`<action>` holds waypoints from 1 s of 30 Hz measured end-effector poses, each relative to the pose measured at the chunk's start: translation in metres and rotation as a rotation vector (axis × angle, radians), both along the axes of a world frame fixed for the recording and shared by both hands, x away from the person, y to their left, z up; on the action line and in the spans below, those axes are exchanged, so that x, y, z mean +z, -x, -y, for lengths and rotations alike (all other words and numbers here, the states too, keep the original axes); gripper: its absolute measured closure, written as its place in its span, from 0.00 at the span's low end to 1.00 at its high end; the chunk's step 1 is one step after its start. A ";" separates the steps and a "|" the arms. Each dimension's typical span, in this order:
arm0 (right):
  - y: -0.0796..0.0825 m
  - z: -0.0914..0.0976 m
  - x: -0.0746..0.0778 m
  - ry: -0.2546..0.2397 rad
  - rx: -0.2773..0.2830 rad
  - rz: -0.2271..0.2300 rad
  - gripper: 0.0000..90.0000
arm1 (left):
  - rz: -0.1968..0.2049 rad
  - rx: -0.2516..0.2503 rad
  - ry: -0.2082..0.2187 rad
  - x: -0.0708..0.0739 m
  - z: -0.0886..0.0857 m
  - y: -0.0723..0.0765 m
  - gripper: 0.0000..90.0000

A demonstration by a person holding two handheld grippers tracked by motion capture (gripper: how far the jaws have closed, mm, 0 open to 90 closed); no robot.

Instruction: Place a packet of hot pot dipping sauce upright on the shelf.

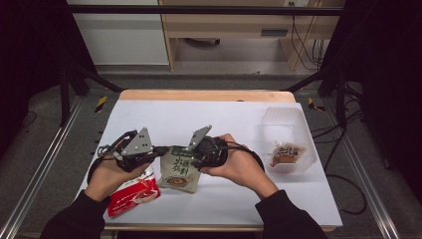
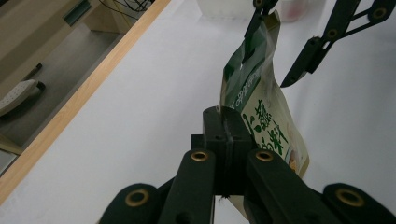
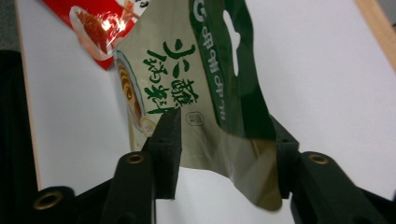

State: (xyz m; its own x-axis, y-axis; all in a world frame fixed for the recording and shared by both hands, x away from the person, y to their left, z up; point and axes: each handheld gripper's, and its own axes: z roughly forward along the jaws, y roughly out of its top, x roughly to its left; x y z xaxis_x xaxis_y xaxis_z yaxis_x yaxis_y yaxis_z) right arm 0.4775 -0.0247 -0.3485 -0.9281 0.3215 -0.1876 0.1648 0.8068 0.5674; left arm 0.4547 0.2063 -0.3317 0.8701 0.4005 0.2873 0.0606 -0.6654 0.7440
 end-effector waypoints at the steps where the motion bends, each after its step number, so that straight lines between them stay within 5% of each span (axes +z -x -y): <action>1: -0.001 -0.002 -0.001 0.009 0.006 -0.005 0.70 | 0.000 -0.004 0.000 0.000 0.000 0.001 1.00; 8: -0.005 -0.006 -0.005 0.019 0.008 -0.016 0.97 | -0.006 -0.010 -0.003 0.002 0.001 0.002 1.00; 11: -0.004 -0.008 -0.004 0.018 0.012 -0.016 1.00 | -0.021 -0.005 0.001 0.001 -0.001 0.000 1.00; 14: -0.004 -0.009 -0.003 0.026 0.022 -0.015 1.00 | -0.035 0.033 0.030 -0.004 -0.007 -0.002 0.81; 16: -0.006 -0.008 -0.001 0.033 0.021 -0.017 1.00 | -0.041 0.089 0.048 -0.012 -0.011 -0.004 0.47; 19: -0.012 -0.006 0.004 0.025 0.025 -0.018 1.00 | -0.054 0.128 0.078 -0.032 -0.022 -0.003 0.32; 25: -0.020 0.002 0.016 0.032 0.030 -0.010 1.00 | -0.129 0.211 0.093 -0.076 -0.041 -0.003 0.20; 30: -0.029 0.016 0.028 0.022 0.007 0.005 1.00 | -0.160 0.295 0.057 -0.107 -0.050 -0.002 0.16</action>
State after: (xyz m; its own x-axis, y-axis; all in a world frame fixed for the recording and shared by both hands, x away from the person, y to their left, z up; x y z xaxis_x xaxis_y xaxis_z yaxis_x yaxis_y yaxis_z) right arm 0.5061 -0.0407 -0.3203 -0.9293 0.3107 -0.1997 0.1560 0.8203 0.5503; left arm 0.4569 0.2560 -0.4383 0.7464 0.6534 0.1264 0.3631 -0.5591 0.7454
